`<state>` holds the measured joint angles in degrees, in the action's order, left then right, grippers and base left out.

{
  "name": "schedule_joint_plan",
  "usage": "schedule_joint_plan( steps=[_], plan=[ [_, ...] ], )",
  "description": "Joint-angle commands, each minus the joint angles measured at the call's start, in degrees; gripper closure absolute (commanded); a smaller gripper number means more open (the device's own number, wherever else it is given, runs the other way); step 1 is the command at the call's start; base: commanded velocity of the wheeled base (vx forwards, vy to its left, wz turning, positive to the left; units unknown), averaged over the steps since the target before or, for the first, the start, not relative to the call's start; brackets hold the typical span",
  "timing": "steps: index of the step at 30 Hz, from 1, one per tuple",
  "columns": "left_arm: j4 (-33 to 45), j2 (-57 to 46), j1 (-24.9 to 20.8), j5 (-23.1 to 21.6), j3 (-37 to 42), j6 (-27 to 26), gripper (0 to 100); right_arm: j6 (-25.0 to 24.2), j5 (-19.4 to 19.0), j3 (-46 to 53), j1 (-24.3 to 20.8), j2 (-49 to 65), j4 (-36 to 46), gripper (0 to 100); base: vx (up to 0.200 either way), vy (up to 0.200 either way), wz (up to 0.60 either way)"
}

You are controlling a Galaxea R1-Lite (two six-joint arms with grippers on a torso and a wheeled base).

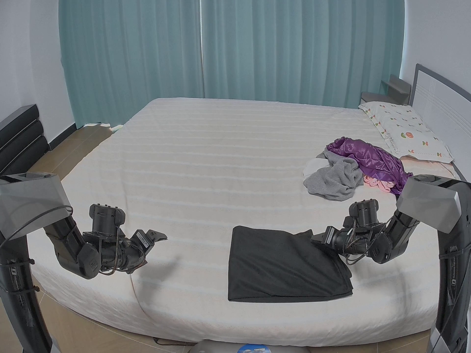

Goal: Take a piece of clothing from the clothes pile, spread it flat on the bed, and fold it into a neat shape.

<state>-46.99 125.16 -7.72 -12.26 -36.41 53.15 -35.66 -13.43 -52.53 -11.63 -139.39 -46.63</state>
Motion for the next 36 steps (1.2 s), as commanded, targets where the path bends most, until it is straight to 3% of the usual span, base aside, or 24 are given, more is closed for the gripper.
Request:
schedule_joint_plan(
  steps=[1, 17, 36],
  plan=[
    [0.0, 0.1, 0.0, 0.1, 0.1, 0.0, 0, -0.1, 0.0, 0.0, 0.5, -0.4, -0.5, 100, 0.0, 0.0, 0.0],
    [-1.6, 0.7, -0.5, 0.8, 0.6, -0.1, 0, -4.5, -0.2, 3.5, 3.8, 5.2, -0.7, 100, 0.0, 0.0, 0.0],
    [-1.6, 0.8, -0.6, 0.8, 0.5, -0.2, 0, -4.2, -0.4, 0.1, 8.7, 1.6, 0.1, 100, 0.0, 0.0, 0.0]
  ],
)
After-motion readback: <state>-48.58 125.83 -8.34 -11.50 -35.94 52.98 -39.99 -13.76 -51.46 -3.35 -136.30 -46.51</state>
